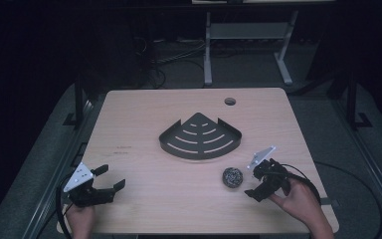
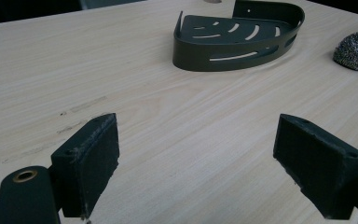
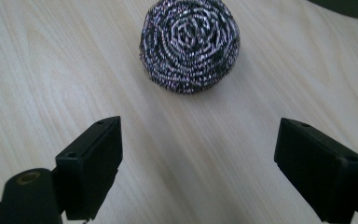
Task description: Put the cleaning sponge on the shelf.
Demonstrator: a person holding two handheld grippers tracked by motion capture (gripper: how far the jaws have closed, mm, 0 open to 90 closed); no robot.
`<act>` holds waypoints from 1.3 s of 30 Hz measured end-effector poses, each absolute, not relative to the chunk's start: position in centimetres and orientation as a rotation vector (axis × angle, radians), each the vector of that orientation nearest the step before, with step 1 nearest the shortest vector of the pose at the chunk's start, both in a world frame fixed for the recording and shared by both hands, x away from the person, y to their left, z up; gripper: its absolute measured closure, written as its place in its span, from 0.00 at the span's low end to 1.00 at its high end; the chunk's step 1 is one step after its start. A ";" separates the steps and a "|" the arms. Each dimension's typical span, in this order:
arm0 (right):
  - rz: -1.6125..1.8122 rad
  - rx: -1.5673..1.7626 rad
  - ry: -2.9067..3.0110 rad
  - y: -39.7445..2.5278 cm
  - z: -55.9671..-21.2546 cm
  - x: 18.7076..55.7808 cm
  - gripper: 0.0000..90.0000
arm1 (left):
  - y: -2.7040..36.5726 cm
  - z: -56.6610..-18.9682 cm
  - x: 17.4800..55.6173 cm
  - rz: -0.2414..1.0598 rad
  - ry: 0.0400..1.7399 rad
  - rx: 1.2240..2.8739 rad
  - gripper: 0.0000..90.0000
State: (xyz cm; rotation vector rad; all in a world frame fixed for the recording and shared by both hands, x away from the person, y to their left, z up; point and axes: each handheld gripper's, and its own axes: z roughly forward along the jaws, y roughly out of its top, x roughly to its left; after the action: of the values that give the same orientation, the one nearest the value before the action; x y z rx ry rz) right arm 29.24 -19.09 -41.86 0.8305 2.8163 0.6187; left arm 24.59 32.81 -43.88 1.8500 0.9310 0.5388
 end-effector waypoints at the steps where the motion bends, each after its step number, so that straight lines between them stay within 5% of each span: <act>1: 0.614 0.824 2.820 -18.9 -41.9 29.4 0.16 | 32.8 -43.9 24.6 0.539 0.932 1.851 0.15; 39: 0.541 0.718 2.937 -14.0 -43.4 33.3 0.21 | 32.8 -43.8 24.5 0.536 0.930 1.844 0.15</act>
State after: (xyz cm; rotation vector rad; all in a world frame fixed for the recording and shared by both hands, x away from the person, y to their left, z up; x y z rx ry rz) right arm 33.35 -13.98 -43.35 0.7178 2.9373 0.5413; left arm 24.52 32.81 -43.81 1.8441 0.9295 0.5357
